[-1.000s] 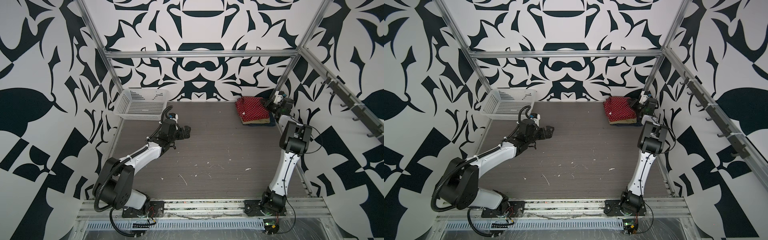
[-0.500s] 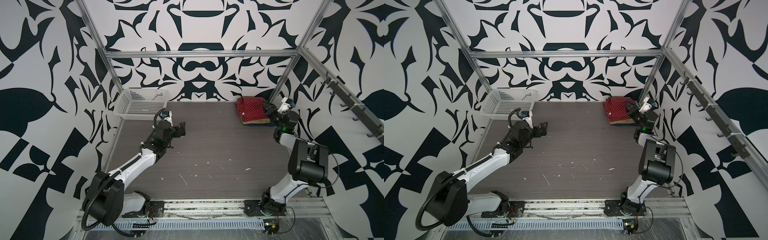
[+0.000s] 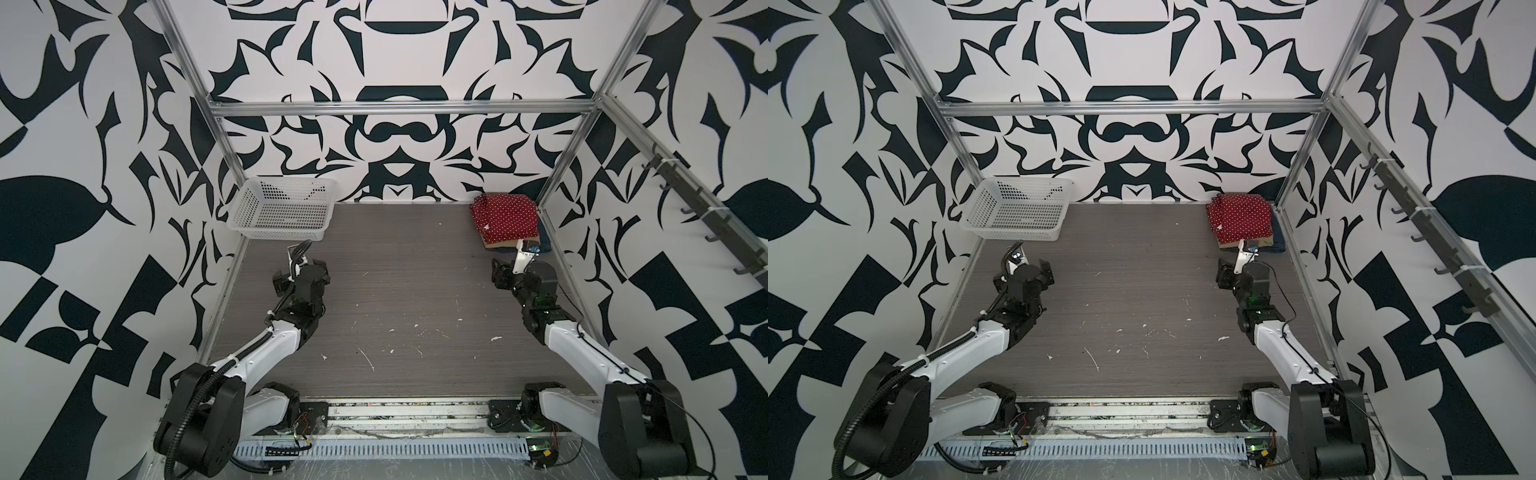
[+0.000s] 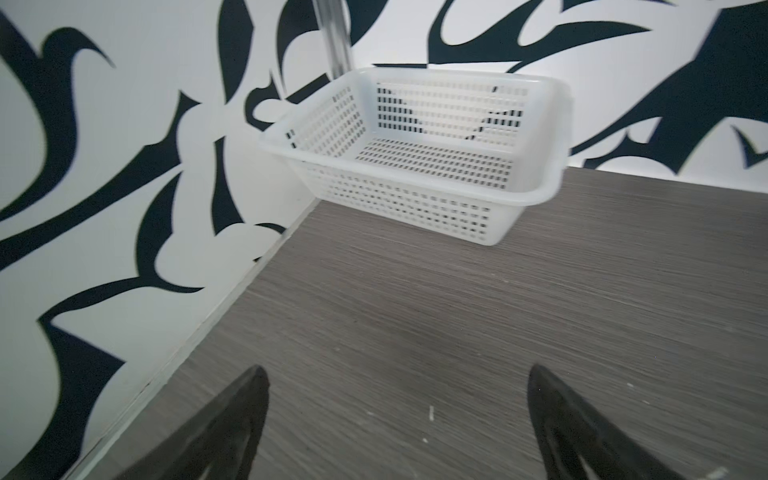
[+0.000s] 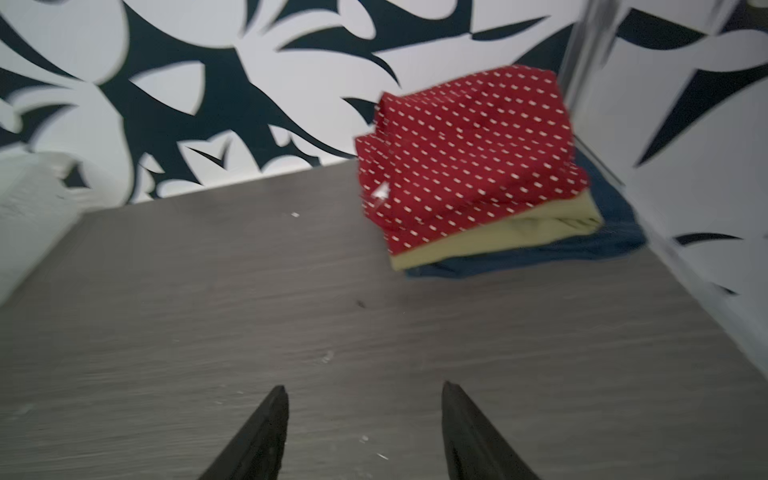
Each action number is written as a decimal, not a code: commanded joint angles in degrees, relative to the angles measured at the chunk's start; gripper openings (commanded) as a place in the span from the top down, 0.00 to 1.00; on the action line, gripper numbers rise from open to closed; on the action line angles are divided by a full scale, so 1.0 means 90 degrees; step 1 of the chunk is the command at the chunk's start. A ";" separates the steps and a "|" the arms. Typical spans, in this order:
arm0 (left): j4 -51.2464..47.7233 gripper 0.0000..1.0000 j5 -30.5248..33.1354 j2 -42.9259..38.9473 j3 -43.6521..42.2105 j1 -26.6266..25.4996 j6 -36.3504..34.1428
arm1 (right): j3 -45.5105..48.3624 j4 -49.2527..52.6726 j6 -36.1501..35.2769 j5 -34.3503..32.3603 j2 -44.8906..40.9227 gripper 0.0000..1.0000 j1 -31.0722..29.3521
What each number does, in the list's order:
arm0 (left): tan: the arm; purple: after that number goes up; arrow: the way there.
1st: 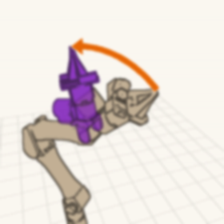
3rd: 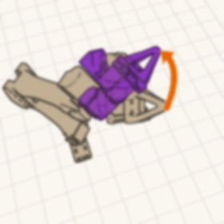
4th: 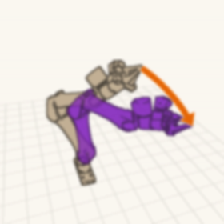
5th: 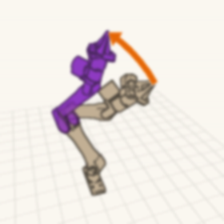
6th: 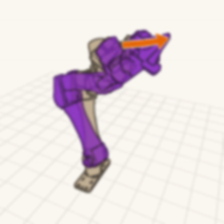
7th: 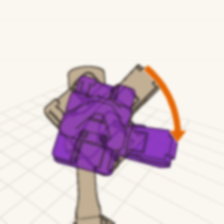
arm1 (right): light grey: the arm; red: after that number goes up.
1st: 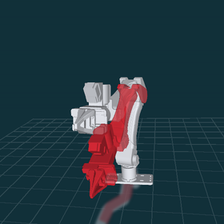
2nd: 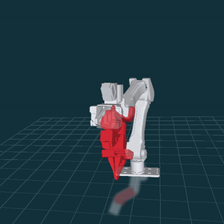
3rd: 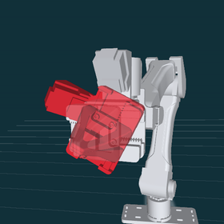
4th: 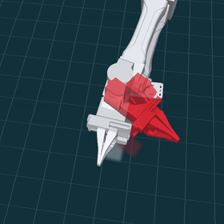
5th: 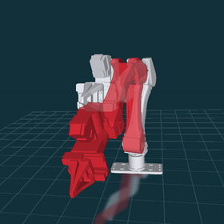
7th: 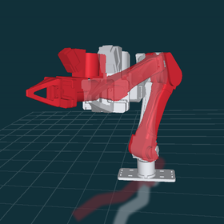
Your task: Fold and stack the skirts
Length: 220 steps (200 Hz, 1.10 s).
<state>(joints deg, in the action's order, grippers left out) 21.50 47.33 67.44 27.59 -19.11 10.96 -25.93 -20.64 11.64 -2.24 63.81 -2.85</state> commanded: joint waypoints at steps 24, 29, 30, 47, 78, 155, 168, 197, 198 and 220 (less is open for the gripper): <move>0.1238 0.01 -0.1099 0.0903 -0.0584 0.1268 -0.0165 | 0.0435 -0.1638 -0.0580 -0.0730 0.1096 0.31 -0.0015; 0.1578 0.01 -0.1406 0.1007 -0.0616 0.1386 -0.0235 | 0.0387 -0.1684 -0.0663 -0.0735 0.1258 0.31 -0.0015; 0.1592 0.01 -0.1438 0.1025 -0.0610 0.1399 -0.0248 | 0.0379 -0.1702 -0.0676 -0.0736 0.1288 0.31 -0.0015; 0.2091 0.00 -0.1992 0.1092 -0.0725 0.1455 -0.0510 | 0.0443 -0.2327 -0.0928 -0.0698 0.1692 0.30 -0.0014; 0.2567 0.01 -0.2773 0.1320 -0.0756 0.1594 -0.0915 | 0.0748 -0.3417 -0.0975 -0.0617 0.2204 0.27 0.0013; 0.3081 0.00 -0.4120 0.0683 -0.1408 0.1600 -0.1293 | 0.0874 -0.4120 -0.1181 -0.0109 0.2850 0.00 0.0013; 0.3646 0.00 -0.4017 0.1289 -0.1378 0.1648 -0.1440 | 0.0670 -0.3710 -0.1129 -0.0206 0.2851 0.00 0.0009; 0.4161 0.01 -0.4336 0.2288 -0.1134 0.2175 -0.0987 | 0.0723 -0.3868 -0.1113 -0.0234 0.2861 0.00 0.0009; 0.4148 0.01 -0.4368 0.2290 -0.1128 0.2198 -0.0975 | 0.0728 -0.3863 -0.1110 -0.0241 0.2861 0.00 0.0012; 0.3591 0.01 -0.4527 0.2417 -0.0782 0.2367 -0.0833 | 0.0704 -0.3817 -0.1114 -0.0239 0.2860 0.00 0.0000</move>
<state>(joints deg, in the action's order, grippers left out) 53.76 9.76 88.79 16.75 0.40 1.17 -19.07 -55.66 1.91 -4.29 90.56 -2.83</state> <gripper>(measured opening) 0.993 0.997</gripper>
